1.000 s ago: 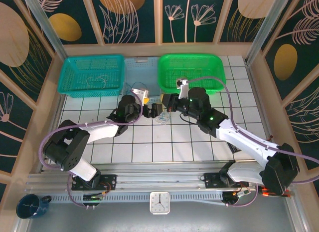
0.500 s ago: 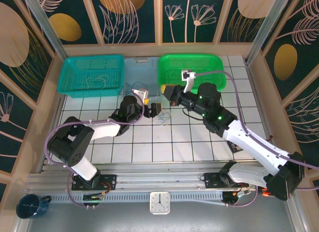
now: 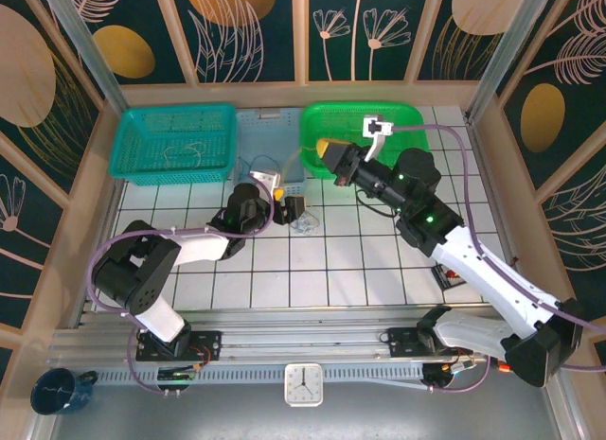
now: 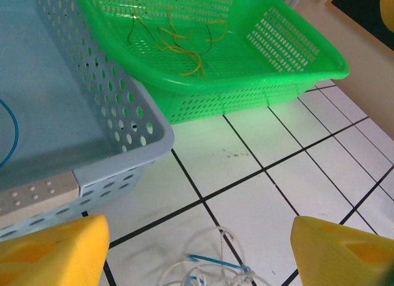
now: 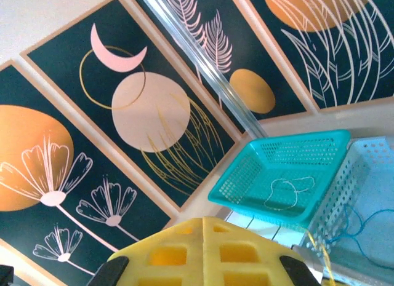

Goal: Untangle the cables

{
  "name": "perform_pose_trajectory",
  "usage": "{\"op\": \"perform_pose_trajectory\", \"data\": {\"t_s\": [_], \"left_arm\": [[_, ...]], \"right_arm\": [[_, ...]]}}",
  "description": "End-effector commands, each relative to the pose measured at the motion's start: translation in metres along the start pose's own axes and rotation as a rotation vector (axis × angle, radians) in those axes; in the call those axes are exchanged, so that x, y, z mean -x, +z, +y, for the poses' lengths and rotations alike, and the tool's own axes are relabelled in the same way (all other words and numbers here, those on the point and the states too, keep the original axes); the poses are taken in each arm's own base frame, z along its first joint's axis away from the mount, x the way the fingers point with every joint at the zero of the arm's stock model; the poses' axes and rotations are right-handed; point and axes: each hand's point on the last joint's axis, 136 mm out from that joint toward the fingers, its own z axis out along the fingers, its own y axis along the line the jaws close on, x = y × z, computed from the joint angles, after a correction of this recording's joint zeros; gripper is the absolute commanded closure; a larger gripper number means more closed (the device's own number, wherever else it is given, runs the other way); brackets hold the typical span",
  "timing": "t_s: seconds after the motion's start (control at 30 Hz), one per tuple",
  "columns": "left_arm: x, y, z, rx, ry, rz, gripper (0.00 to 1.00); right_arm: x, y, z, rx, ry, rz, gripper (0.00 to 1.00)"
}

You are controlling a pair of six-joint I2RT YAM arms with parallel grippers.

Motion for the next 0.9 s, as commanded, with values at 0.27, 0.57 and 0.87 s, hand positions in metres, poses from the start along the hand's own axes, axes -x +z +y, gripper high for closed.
{"op": "perform_pose_trajectory", "data": {"t_s": [0.27,0.57,0.87], "left_arm": [[-0.010,-0.007,-0.003,-0.020,-0.024,0.000,0.24],[0.013,-0.025,-0.017,-0.055,-0.047,-0.056,0.12],[0.041,-0.041,-0.035,-0.101,-0.071,-0.115,0.01]], "right_arm": [[0.063,-0.009,-0.004,0.009,0.001,-0.174,1.00],[0.095,-0.016,-0.105,-0.268,0.013,-0.265,1.00],[0.107,-0.023,-0.236,-0.526,0.075,-0.289,1.00]]}}
